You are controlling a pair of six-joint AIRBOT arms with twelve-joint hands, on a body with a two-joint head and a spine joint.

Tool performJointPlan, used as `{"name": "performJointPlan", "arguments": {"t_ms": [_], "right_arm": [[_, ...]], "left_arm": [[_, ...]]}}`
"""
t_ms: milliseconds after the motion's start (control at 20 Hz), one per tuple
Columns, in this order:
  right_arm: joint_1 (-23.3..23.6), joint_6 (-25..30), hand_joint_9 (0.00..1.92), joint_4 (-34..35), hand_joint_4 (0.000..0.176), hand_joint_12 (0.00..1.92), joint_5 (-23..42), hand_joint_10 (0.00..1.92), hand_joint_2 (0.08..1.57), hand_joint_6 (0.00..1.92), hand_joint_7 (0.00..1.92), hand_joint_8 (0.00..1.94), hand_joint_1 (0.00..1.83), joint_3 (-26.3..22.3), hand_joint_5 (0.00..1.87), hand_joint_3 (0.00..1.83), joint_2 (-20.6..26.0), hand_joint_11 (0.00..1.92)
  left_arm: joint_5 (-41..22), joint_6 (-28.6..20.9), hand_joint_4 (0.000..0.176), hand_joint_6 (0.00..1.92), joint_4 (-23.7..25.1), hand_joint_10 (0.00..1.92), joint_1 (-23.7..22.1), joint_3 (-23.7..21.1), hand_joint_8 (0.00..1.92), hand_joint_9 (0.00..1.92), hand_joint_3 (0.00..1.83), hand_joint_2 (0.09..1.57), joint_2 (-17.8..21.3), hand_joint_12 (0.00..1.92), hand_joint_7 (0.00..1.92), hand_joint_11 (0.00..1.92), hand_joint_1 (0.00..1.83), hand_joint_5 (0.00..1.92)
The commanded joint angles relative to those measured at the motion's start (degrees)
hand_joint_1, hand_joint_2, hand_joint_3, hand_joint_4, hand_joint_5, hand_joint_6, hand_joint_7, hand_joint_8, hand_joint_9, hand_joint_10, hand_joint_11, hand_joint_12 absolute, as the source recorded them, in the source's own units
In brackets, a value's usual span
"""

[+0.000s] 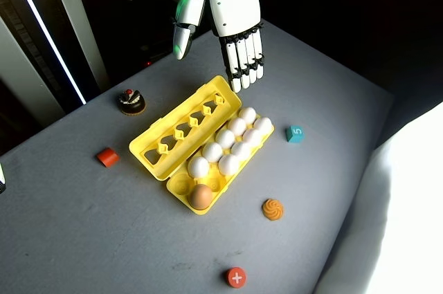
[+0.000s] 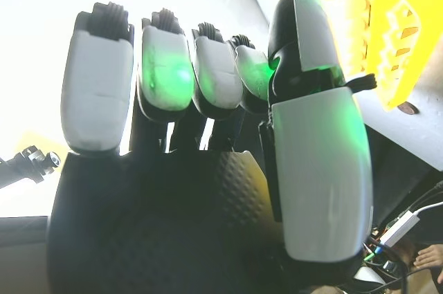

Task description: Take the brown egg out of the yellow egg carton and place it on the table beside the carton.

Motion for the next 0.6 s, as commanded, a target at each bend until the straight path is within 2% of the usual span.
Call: {"name": "performJointPlan", "arguments": {"t_ms": [0,150,200,250,350,400,450,500,550], "right_arm": [[0.36,-0.49,0.00,-1.83,0.000,0.00,5.87,0.00,0.99,0.01,0.00,0.00,0.03,-0.08,0.04,0.05,0.21,0.00],[0.16,-0.48,0.00,-1.82,0.000,0.00,5.87,0.00,1.00,0.00,0.00,0.00,0.05,-0.08,0.04,0.01,0.17,0.00],[0.00,-0.47,0.03,-1.82,0.000,0.03,5.87,0.00,0.99,0.00,0.05,0.00,0.11,-0.08,0.10,0.00,0.11,0.05],[-0.36,-0.45,0.07,-1.81,0.000,0.30,5.87,0.01,0.96,0.01,0.10,0.01,0.11,-0.08,0.15,0.01,-0.02,0.01],[-0.62,-0.42,0.00,-1.16,0.000,0.05,5.87,0.00,0.95,0.00,0.01,0.00,0.05,-0.06,0.05,0.00,-0.34,0.00],[-0.47,-0.45,0.00,-0.10,0.000,0.01,5.86,0.00,0.91,0.00,0.00,0.00,0.05,-0.02,0.04,0.00,-0.65,0.00],[-0.20,-0.69,0.00,-0.07,0.037,0.00,5.76,0.00,0.81,0.00,0.00,0.00,0.01,0.10,0.06,0.00,-1.23,0.00],[0.34,-2.01,0.00,-0.07,0.046,0.00,5.43,0.00,0.78,0.00,0.00,0.00,0.00,0.32,0.07,0.00,-2.20,0.00],[0.79,-2.77,0.00,-0.04,0.082,0.00,5.24,0.00,0.73,0.01,0.00,0.00,0.01,0.55,0.20,0.00,-2.94,0.01]], "left_arm": [[-1.96,-0.13,0.000,0.00,2.96,0.00,-0.42,-0.03,0.00,0.00,0.08,1.08,-0.10,0.00,0.00,0.00,0.00,0.00],[-1.96,-0.18,0.000,0.00,2.96,0.00,-0.42,0.00,0.00,0.00,0.04,1.10,-0.10,0.00,0.00,0.00,0.00,0.00],[-1.96,-0.25,0.000,0.01,2.96,0.00,-0.42,-0.01,0.00,0.00,0.04,1.10,-0.10,0.00,0.00,0.00,0.00,0.02],[-1.96,-0.25,0.000,0.00,2.96,0.00,-0.42,-0.02,0.00,0.00,0.02,1.12,-0.10,0.00,0.01,0.00,0.00,0.03],[-1.96,-0.25,0.000,0.00,2.97,0.00,-0.42,0.02,0.00,0.00,0.01,1.12,-0.09,0.00,0.00,0.00,0.00,0.01],[-1.96,-0.26,0.000,0.00,2.97,0.00,-0.42,0.08,0.00,0.00,0.01,1.11,-0.09,0.00,0.00,0.00,0.00,0.00],[-1.96,-0.26,0.000,0.00,3.09,0.00,-0.42,0.08,0.00,0.00,0.01,1.11,-0.08,0.00,0.00,0.00,0.00,0.00],[-1.96,-0.29,0.000,0.00,3.26,0.00,-0.46,0.08,0.00,0.00,0.01,1.11,-0.08,0.00,0.00,0.00,0.00,0.01],[-1.96,-0.30,0.000,0.01,3.30,0.00,-0.50,0.08,0.00,0.00,0.01,1.12,-0.08,0.00,0.00,0.00,0.00,0.02]]}}
